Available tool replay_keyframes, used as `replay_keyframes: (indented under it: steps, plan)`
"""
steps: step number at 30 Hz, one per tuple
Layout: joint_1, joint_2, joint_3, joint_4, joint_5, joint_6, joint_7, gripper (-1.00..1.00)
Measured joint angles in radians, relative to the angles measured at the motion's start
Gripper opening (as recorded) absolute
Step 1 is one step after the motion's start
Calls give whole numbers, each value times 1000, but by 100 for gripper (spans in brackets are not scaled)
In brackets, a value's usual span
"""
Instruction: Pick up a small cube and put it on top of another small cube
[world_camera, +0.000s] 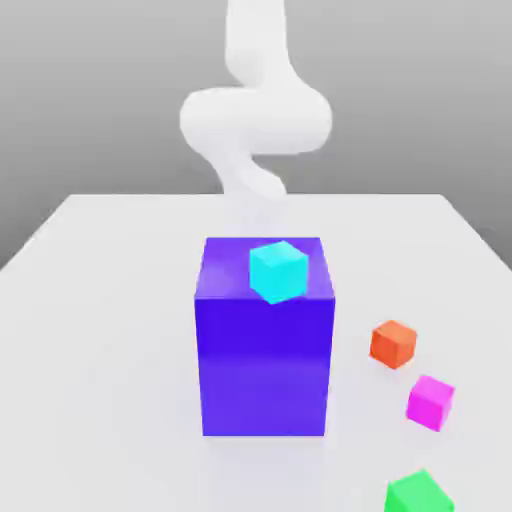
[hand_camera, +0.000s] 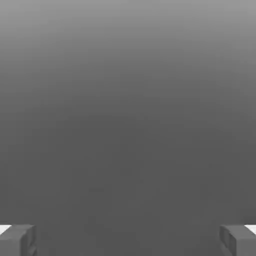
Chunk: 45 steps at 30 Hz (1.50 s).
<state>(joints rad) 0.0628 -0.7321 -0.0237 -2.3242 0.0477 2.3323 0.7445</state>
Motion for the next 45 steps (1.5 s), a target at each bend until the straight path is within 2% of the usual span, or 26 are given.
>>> replay_keyframes:
  steps: [13,21,27,35,42,43,45]
  plan:
    - [274,364,-31,-122,227,157,-272,0]
    - [378,577,30,-199,282,262,-378,0]
    - [452,722,76,-263,218,357,-382,0]
    - [536,890,46,-333,-47,490,-251,0]
    - [551,1076,30,-302,-71,640,-236,0]
    - [550,1091,31,-299,-70,651,-236,-100]
    - [550,1091,31,-299,-70,651,-236,-100]
